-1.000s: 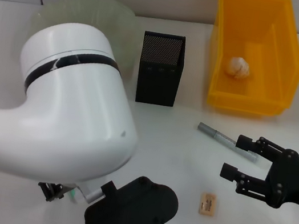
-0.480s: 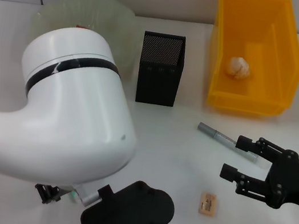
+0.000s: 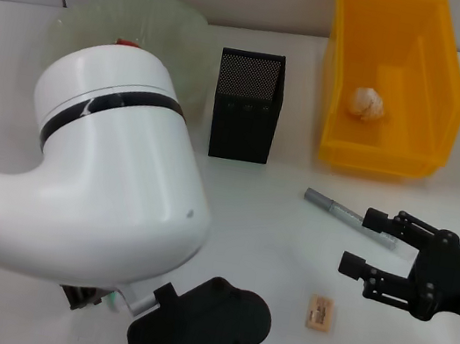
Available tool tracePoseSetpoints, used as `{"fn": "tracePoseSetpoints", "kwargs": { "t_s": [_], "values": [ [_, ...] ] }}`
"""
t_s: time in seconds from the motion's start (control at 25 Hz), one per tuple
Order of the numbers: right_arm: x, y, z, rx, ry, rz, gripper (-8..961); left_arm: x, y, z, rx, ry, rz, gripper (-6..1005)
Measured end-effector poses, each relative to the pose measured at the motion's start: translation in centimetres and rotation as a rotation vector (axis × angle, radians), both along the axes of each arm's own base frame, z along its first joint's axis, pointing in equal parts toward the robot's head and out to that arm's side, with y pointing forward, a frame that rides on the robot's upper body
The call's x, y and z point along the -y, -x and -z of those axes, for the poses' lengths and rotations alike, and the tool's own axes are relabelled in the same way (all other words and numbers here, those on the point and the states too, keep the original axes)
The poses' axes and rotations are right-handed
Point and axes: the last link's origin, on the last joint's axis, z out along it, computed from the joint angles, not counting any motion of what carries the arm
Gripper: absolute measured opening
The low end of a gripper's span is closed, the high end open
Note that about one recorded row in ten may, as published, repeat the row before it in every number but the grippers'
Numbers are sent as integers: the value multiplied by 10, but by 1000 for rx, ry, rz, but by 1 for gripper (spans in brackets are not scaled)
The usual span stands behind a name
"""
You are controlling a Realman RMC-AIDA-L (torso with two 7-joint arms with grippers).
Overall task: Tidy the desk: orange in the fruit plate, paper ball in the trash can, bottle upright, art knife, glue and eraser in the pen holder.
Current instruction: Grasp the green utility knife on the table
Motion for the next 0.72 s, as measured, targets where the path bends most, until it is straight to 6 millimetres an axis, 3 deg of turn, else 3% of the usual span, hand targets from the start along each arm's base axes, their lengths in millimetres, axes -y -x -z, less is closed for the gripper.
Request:
{"fn": "tracePoseSetpoints", "kwargs": {
  "t_s": [0.72],
  "values": [
    [0,1,-1,-2,0,-5,831,1,2,3,-4,13,14,476]
  ]
}}
